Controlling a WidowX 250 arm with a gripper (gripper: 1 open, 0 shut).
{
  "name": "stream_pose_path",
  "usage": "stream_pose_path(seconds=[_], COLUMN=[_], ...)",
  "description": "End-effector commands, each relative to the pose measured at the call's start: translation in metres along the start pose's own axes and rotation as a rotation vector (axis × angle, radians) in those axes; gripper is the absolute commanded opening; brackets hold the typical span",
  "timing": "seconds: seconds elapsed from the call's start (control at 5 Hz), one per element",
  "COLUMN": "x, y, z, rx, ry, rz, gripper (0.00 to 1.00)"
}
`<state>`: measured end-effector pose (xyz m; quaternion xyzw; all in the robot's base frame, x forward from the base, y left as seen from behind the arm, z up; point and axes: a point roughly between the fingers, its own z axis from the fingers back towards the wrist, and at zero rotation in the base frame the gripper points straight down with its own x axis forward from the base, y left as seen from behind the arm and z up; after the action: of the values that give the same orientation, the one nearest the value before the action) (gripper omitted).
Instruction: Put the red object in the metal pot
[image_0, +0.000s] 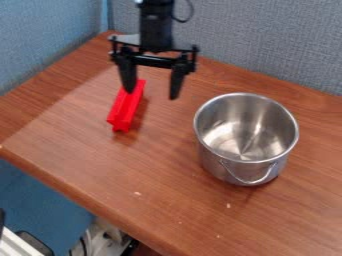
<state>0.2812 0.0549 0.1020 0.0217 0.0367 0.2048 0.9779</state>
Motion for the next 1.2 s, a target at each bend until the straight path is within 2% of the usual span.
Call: stream_pose_path(seconds=[0.0,0.2,0.4,0.6,0.8,1.0], x=[0.002,0.002,0.011,0.021,0.019,0.020], y=[0.019,0.033,0.022,0.012,0.004,0.001], z=[-0.004,-0.014,-0.024,-0.038,-0.044,-0.054], rx=[-0.008,-0.035,-0.038,-0.030,-0.030,-0.018], ry=[-0.061,-0.095,-0.145,-0.161,-0.182,-0.190], rz=[-0.050,-0.122,-0.183,-0.239,-0.302,-0.350], gripper=[1.00,1.00,1.00,1.00,1.00,1.00])
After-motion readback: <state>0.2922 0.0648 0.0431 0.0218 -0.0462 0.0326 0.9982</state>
